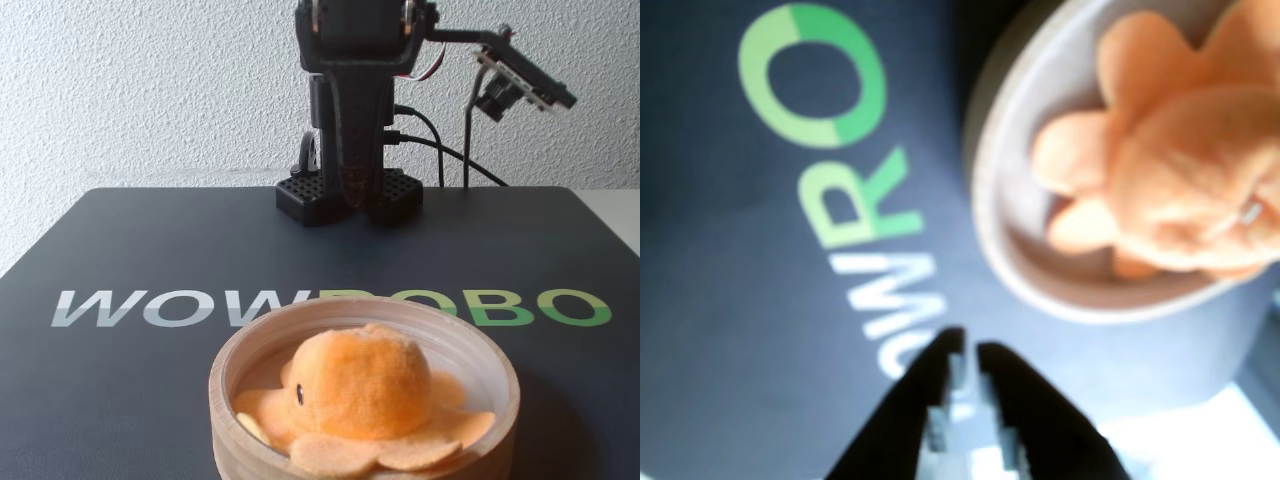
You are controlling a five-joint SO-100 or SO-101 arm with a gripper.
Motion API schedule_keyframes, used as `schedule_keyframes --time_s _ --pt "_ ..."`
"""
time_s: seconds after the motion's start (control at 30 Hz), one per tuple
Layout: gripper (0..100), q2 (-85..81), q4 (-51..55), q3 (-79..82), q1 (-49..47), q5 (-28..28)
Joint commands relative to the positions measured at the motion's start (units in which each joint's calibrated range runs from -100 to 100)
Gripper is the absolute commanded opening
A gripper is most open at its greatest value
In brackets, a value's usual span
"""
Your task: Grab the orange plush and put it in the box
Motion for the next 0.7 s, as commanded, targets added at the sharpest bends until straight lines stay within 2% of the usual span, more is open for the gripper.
schedule_keyframes --time_s 0.0,0.67 --pt "1 -2.6 0.7 -1.9 -0.1 -0.2" --pt "1 -2.3 -0.8 -2.7 -0.9 -0.6"
